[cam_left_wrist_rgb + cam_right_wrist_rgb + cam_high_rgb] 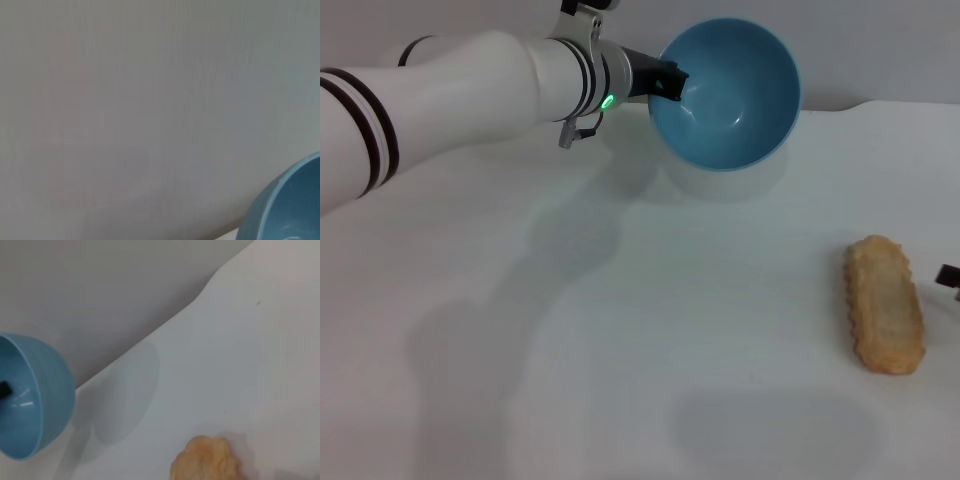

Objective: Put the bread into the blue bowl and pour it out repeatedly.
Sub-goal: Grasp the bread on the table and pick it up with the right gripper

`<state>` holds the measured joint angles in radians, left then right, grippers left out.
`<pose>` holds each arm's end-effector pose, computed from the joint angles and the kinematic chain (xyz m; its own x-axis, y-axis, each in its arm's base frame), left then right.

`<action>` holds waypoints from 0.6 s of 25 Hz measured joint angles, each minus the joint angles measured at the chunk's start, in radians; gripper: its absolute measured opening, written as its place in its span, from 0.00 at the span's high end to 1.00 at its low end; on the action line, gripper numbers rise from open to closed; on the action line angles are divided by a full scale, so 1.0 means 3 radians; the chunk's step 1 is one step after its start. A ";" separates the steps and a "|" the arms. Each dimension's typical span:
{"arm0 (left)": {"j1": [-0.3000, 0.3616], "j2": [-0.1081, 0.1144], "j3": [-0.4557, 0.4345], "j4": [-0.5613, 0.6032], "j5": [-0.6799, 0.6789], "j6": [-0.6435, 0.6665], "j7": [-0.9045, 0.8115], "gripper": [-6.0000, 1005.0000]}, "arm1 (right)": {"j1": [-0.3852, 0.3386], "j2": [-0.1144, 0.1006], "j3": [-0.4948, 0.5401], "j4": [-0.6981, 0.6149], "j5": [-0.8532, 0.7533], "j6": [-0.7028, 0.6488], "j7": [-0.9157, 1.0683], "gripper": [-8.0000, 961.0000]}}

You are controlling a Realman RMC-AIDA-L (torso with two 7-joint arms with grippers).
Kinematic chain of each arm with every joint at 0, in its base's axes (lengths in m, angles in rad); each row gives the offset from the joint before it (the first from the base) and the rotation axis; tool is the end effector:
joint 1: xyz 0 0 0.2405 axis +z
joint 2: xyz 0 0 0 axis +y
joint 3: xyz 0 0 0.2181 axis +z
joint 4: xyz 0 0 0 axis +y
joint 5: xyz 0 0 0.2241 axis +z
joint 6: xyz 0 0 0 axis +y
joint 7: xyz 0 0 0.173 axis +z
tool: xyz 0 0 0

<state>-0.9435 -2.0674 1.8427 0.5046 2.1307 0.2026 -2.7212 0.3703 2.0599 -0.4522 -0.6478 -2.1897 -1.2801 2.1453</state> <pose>-0.1446 0.4716 -0.0979 0.7839 0.4911 0.3800 0.6060 -0.4716 -0.6406 0.3579 0.3107 0.0264 0.0093 -0.7805 -0.6251 -1.0000 -0.0091 -0.0034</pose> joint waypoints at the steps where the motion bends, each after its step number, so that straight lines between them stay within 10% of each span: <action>1: 0.0000 -0.0001 0.0005 0.0000 -0.0001 -0.0005 0.0000 1.00 | 0.0016 0.0017 -0.0009 0.0044 0.0005 0.0061 -0.0033 0.42; 15: 0.0006 -0.0005 0.0009 0.0000 -0.0013 -0.0036 0.0000 1.00 | 0.0188 0.0024 -0.0016 0.0433 0.0009 0.0436 -0.0135 0.43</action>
<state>-0.9417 -2.0690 1.8454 0.5046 2.1269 0.1919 -2.7212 0.4269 2.0672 -0.4572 -0.5178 -2.1869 -1.1492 2.1048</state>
